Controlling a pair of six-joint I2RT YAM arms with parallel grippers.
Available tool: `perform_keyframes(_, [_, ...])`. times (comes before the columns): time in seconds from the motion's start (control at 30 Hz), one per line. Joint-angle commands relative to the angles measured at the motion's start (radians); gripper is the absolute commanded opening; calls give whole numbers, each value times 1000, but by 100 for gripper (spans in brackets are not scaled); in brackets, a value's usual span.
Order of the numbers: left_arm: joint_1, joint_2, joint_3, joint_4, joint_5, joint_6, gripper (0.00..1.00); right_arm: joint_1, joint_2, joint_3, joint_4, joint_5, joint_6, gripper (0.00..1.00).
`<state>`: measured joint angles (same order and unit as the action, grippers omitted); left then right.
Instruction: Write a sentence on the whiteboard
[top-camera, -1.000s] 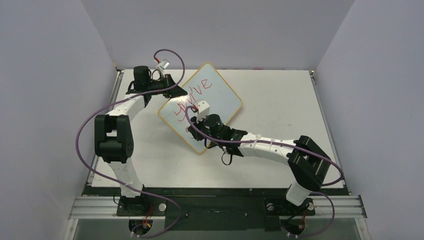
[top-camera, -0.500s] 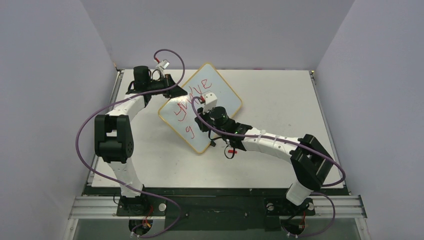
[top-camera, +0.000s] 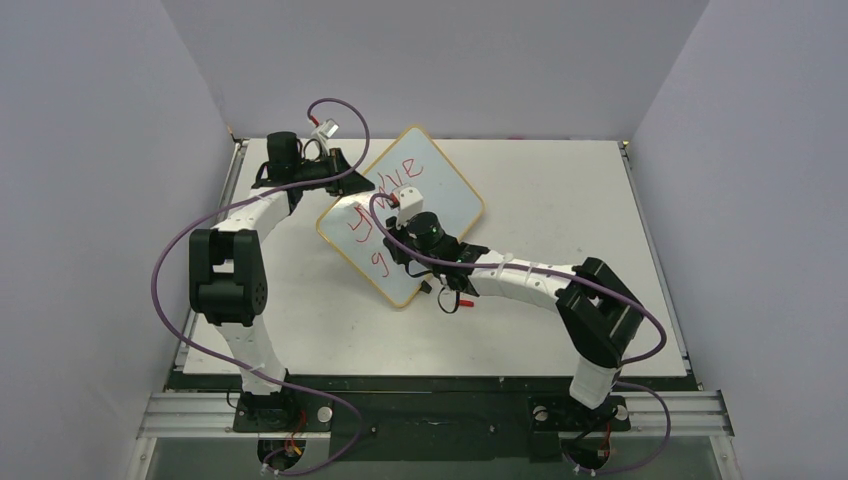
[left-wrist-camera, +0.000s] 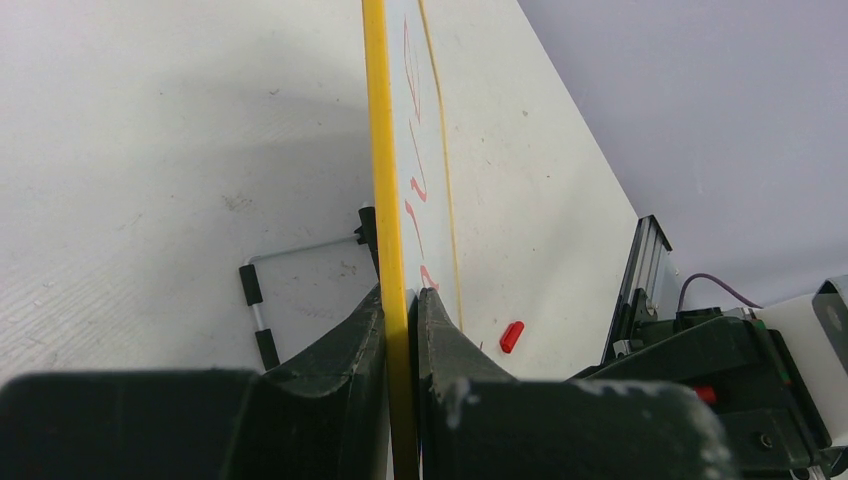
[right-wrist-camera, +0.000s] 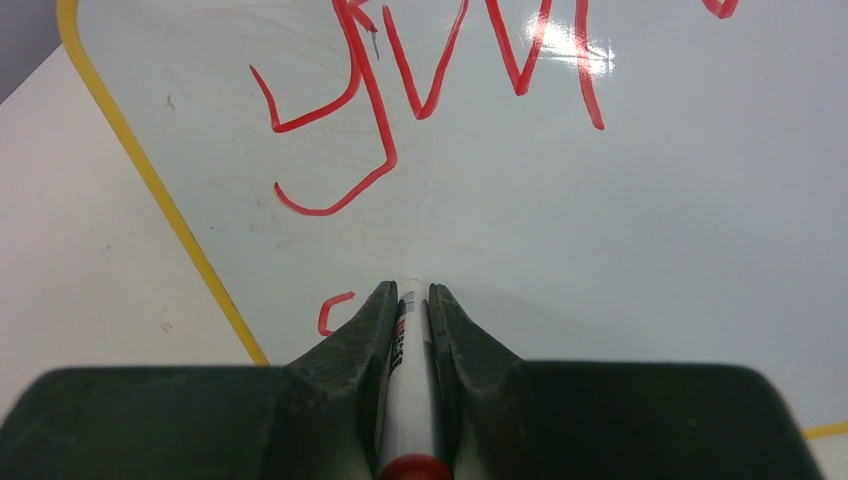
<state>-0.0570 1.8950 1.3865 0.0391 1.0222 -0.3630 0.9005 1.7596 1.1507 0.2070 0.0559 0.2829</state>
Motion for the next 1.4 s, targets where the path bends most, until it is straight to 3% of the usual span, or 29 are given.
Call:
perform_keyframes(0.0, [-10, 9, 26, 122, -27, 107, 0, -1, 4, 41, 27, -12, 9, 0])
perform_keyframes(0.77, [-10, 9, 23, 128, -24, 101, 0, 9, -72, -120, 35, 21, 8, 0])
perform_keyframes(1.37, [-10, 7, 21, 131, -21, 98, 0, -6, -10, 50, -64, 70, -27, 0])
